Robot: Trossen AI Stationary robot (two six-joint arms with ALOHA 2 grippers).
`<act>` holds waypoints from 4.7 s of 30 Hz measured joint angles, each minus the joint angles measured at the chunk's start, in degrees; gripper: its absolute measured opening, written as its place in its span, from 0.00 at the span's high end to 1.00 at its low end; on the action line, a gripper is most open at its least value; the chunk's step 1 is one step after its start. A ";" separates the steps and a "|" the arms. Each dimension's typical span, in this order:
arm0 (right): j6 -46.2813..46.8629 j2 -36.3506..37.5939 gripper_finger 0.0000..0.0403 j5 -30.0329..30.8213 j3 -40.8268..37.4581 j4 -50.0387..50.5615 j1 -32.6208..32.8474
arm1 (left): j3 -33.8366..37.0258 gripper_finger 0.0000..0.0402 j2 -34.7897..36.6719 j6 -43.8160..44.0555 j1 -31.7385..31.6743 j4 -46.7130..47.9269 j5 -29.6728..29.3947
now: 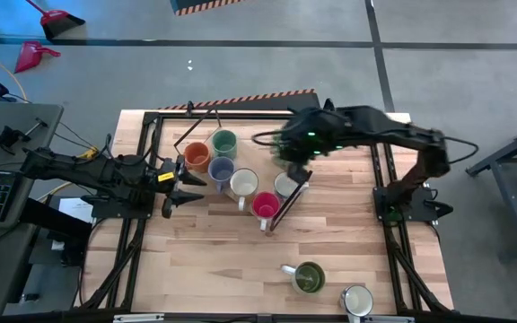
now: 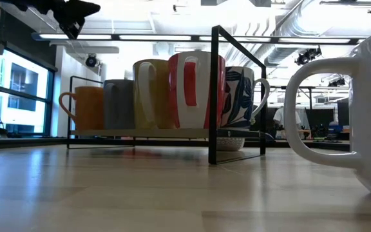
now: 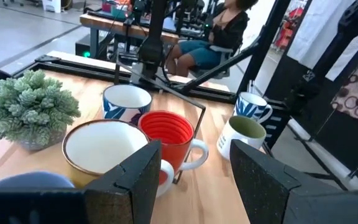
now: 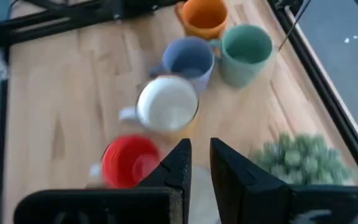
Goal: Place coffee mugs
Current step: Put the green mug on the shelf
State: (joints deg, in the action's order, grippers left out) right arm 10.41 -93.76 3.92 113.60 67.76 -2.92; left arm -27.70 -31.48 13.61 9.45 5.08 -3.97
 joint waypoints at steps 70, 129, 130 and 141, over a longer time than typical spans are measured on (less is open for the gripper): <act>21.54 40.25 0.63 -4.65 -76.18 -51.26 27.81 | 0.00 0.55 -1.42 7.14 0.00 -11.84 -8.46; 18.12 -9.08 0.67 -17.27 -46.10 -38.18 31.04 | 0.00 0.55 -1.42 5.68 0.02 -10.51 -3.43; 18.38 -9.28 0.67 -16.48 -46.10 -38.63 30.97 | 0.00 0.55 -1.42 5.68 0.02 -10.51 -3.43; 21.73 -9.42 0.67 -13.48 -46.10 -39.35 29.75 | 0.00 0.55 -1.40 3.76 0.02 -10.49 -3.43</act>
State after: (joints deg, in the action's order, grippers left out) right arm 32.14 -103.18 -9.56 67.51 28.41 26.83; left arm -27.70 -32.89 17.37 9.47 -5.41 -7.40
